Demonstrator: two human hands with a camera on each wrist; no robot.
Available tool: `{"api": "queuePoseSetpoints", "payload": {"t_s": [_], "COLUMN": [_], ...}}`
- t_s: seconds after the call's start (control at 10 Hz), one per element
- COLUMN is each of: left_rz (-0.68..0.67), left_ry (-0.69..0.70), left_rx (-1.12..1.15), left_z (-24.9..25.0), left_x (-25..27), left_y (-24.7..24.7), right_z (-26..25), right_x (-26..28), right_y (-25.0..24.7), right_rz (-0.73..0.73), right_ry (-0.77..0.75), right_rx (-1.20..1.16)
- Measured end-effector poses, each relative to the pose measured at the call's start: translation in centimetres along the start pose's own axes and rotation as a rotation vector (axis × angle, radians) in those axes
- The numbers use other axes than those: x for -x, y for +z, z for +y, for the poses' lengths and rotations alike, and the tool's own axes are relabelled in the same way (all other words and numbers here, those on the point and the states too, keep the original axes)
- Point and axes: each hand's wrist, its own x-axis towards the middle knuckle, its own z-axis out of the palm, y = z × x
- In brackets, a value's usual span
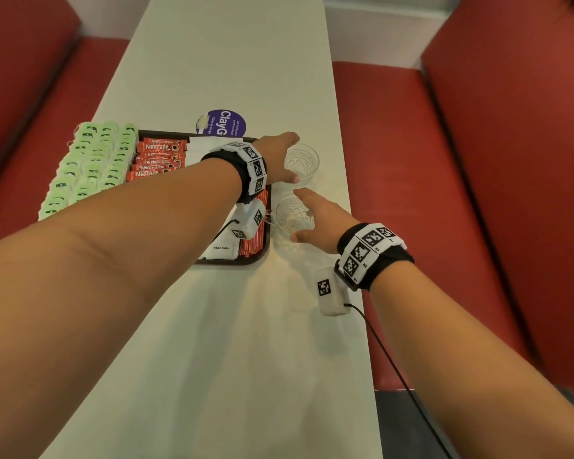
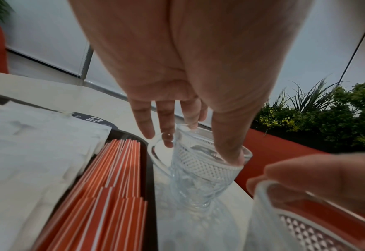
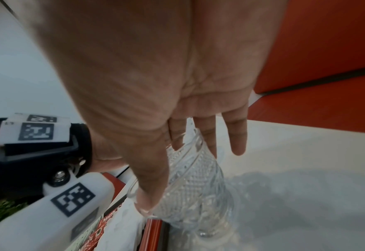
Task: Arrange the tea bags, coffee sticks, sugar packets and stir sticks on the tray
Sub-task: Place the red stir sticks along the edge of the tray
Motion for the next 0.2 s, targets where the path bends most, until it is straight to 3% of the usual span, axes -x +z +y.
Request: {"api": "queuePoseSetpoints", "payload": {"t_s": [0.2], "left_rz": [0.02], "left_ry": [-0.023], "left_rx": [-0.002], "left_z": [1.04], "left_x": [0.58], "left_y": [-0.05], "right_z": [-0.17], "right_x": [-0.08], "right_y": [-0.09], "right_rz": [-0.012], "right_ry": [-0.024], "right_rx": [-0.037]}}
